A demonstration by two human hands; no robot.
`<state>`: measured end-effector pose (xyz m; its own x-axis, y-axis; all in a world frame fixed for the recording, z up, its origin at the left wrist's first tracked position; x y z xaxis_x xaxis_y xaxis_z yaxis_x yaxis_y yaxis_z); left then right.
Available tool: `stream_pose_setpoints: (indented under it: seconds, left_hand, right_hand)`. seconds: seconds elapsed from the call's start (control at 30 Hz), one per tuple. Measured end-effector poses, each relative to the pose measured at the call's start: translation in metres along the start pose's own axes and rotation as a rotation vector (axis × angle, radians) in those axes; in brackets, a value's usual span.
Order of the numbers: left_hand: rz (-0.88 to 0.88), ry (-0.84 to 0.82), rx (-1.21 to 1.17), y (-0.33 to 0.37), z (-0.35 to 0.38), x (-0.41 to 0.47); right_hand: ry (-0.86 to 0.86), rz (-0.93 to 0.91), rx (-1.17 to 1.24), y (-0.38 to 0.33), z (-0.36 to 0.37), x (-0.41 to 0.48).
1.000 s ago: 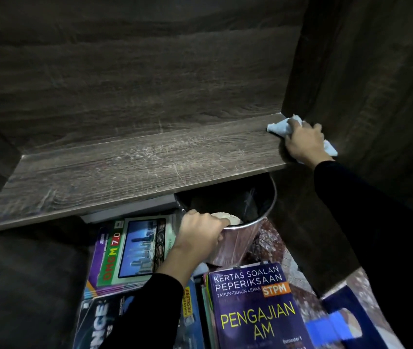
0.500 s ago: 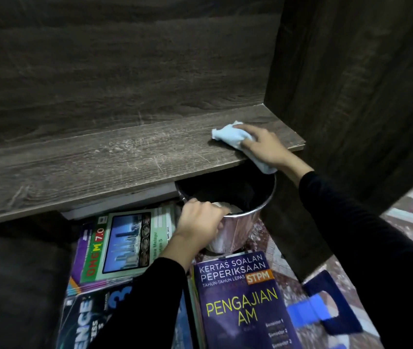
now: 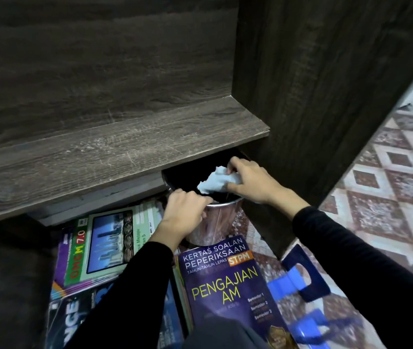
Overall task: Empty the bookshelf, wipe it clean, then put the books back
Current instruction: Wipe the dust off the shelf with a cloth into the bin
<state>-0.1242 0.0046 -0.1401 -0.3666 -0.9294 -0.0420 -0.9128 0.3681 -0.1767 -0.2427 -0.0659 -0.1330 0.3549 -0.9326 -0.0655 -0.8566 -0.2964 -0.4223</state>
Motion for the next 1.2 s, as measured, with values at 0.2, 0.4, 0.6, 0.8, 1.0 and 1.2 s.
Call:
stream_pose_setpoints:
  seconds: [0.2,0.4,0.6,0.8,1.0,1.2]
  left_hand:
    - [-0.048,-0.018,-0.035,-0.004,0.011,0.008]
    - [-0.024,-0.037,-0.021,-0.002,0.022,0.03]
    - [0.031,-0.014,0.035,0.001,0.036,0.062]
    - [0.048,-0.012,-0.015,0.001,0.071,0.075]
    - [0.053,-0.015,-0.078,0.005,0.096,0.081]
    - [0.042,-0.029,-0.082,0.007,0.113,0.083]
  right_hand:
    - [-0.183,0.047,-0.064,0.018,0.013,-0.006]
    - [-0.155,0.052,-0.085,0.04,0.015,-0.001]
    - [-0.052,0.063,-0.155,0.06,0.014,0.01]
    - [-0.075,0.09,-0.211,0.064,0.029,0.021]
    - [-0.075,0.119,-0.244,0.068,0.04,0.031]
    - [-0.057,0.186,-0.177,0.073,0.043,0.03]
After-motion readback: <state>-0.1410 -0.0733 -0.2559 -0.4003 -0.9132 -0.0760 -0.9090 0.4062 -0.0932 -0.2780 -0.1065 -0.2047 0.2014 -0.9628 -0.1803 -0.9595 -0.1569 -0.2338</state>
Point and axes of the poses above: each hand's wrist, its own x-axis towards the middle knuckle, its own z-axis out of the palm, y = z × x, the point moved 7 cm from there along x, towards the middle knuckle, and after that the axes turned 8 degrees about z, right-handed, at the moved point
